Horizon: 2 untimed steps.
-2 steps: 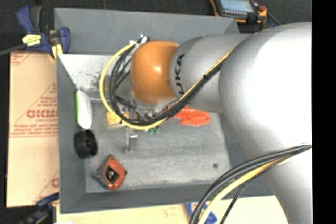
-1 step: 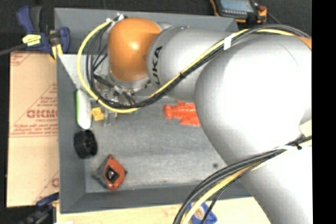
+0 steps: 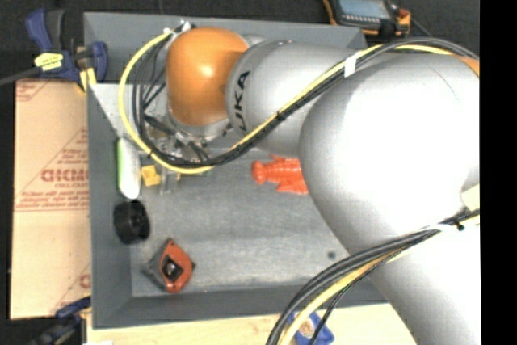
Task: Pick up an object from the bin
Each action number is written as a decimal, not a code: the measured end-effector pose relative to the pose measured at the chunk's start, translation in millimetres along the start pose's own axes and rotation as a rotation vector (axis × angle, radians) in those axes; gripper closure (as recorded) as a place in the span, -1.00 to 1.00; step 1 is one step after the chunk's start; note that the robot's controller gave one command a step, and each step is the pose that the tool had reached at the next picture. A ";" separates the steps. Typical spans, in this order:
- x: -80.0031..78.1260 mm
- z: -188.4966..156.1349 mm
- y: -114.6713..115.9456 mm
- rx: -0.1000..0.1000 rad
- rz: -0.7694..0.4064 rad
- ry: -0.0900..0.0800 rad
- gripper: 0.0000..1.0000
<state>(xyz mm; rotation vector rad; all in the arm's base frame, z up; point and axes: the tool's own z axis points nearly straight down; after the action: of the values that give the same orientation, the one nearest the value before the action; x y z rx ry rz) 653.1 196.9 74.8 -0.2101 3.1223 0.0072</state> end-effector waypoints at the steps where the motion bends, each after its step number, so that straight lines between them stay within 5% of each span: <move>1: 0.2 -1.7 -0.1 0.000 0.000 0.002 1.00; 2: 1.9 -8.5 -0.5 0.002 0.000 0.011 1.00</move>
Offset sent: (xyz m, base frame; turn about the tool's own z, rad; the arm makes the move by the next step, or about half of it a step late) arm 0.0000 0.0000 0.0566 0.0000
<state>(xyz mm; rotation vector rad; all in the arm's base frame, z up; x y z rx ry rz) 651.2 196.1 83.3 -0.2102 3.1335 0.0031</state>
